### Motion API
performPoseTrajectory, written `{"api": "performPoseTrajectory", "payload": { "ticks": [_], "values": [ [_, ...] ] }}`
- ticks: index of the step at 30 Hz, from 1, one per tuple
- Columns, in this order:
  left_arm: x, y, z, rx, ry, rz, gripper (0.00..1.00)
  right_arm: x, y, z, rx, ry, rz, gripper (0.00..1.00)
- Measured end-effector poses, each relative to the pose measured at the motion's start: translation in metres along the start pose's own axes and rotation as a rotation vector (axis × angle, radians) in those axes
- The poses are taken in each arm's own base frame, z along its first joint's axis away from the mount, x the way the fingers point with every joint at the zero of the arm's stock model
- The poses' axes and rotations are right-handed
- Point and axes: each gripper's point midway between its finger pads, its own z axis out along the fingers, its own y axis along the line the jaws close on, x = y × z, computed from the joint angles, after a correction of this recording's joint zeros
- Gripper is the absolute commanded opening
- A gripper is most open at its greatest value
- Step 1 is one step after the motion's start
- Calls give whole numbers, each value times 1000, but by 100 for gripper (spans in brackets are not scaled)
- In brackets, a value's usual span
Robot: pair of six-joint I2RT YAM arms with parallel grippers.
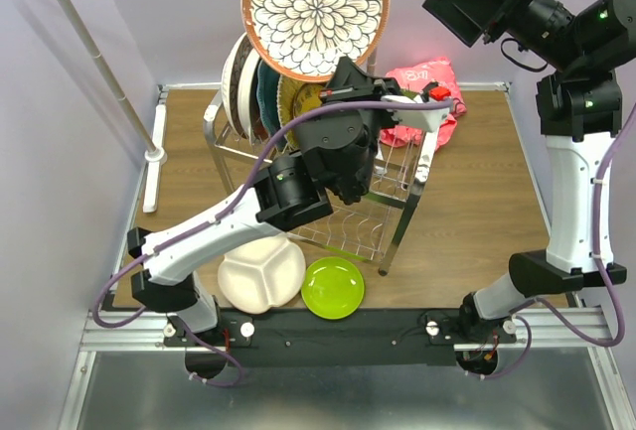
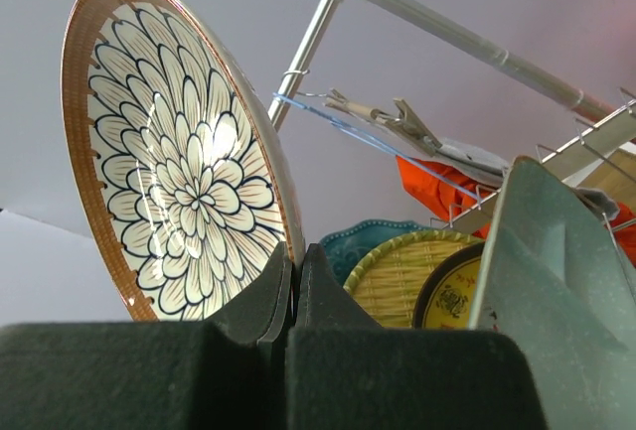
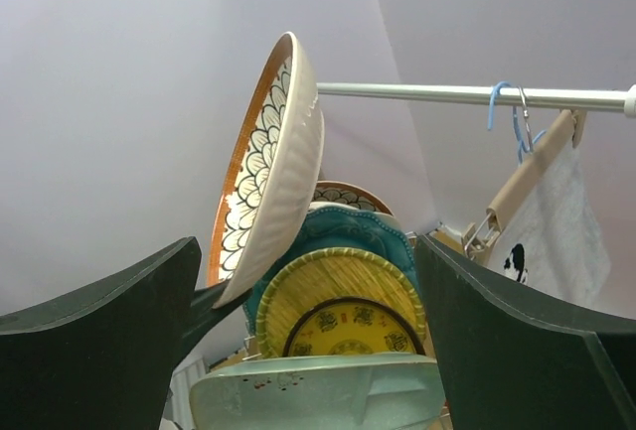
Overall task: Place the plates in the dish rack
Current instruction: Pass the plate from the left arm to the right
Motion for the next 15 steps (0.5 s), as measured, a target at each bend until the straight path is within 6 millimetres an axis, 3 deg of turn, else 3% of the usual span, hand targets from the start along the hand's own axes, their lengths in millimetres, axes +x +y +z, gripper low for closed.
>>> {"api": "performPoseTrajectory", "payload": {
  "ticks": [11,15],
  "values": [
    [-19,-40,6,40,-14,74,0,12,-9,-2,33,42,12,95],
    [-22,-45,4,46,-22,79,0,18,-12,-3,43,62,35,86]
  ]
}}
